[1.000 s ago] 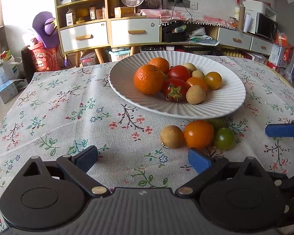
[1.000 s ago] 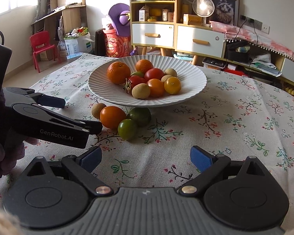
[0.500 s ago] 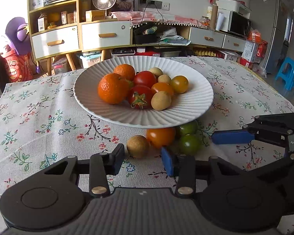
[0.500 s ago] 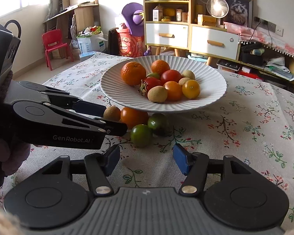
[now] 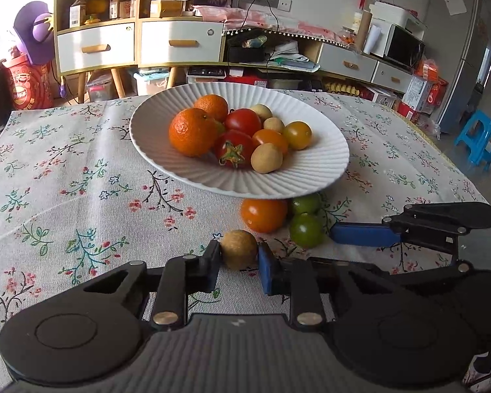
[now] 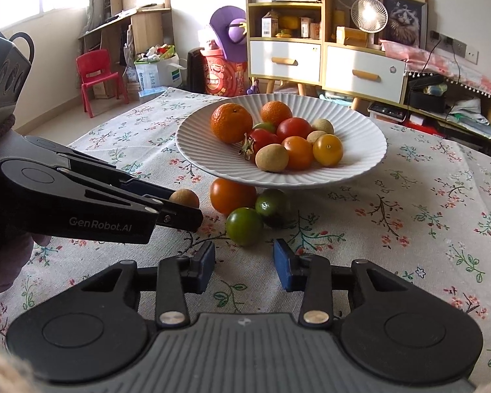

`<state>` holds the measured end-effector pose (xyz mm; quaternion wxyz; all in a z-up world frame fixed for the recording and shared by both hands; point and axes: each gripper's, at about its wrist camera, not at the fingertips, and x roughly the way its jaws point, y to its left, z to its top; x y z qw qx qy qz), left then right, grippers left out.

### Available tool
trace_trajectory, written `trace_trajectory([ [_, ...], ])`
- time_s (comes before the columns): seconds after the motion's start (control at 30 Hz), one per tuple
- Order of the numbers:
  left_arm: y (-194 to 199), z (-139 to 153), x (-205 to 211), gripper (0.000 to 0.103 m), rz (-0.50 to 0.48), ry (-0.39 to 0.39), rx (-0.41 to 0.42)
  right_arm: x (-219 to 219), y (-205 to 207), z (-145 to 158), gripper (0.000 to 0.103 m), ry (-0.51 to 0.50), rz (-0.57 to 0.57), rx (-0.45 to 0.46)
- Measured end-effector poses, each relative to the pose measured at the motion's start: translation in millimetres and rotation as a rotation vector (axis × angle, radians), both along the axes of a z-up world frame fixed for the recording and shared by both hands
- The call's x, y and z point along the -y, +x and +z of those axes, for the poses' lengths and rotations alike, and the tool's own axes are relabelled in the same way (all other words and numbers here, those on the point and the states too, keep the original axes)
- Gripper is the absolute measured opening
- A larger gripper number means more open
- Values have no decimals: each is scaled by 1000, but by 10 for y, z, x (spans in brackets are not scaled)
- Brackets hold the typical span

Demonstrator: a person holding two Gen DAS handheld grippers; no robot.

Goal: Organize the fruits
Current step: 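Grasp a brown kiwi-like fruit with the left tool while the right tool grasps a green tomato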

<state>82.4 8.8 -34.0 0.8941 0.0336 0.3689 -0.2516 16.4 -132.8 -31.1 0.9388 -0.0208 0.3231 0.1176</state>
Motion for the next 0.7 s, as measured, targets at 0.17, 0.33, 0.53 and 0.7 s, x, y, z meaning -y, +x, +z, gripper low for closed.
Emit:
trace_trajectory([
  [0.17, -50, 9, -40, 17, 3, -1, -5, -3, 40, 5, 32, 3, 7, -1],
  [0.33, -91, 3, -55, 17, 8, -1, -15, -13, 96, 11, 31, 7, 9, 3],
  [0.53, -84, -5, -57, 18, 28, -16, -29, -6, 139, -15, 31, 33, 2, 3],
  [0.7, -126, -11, -60, 18, 34, -10, -22, 16, 135, 5, 26, 43, -9, 6],
])
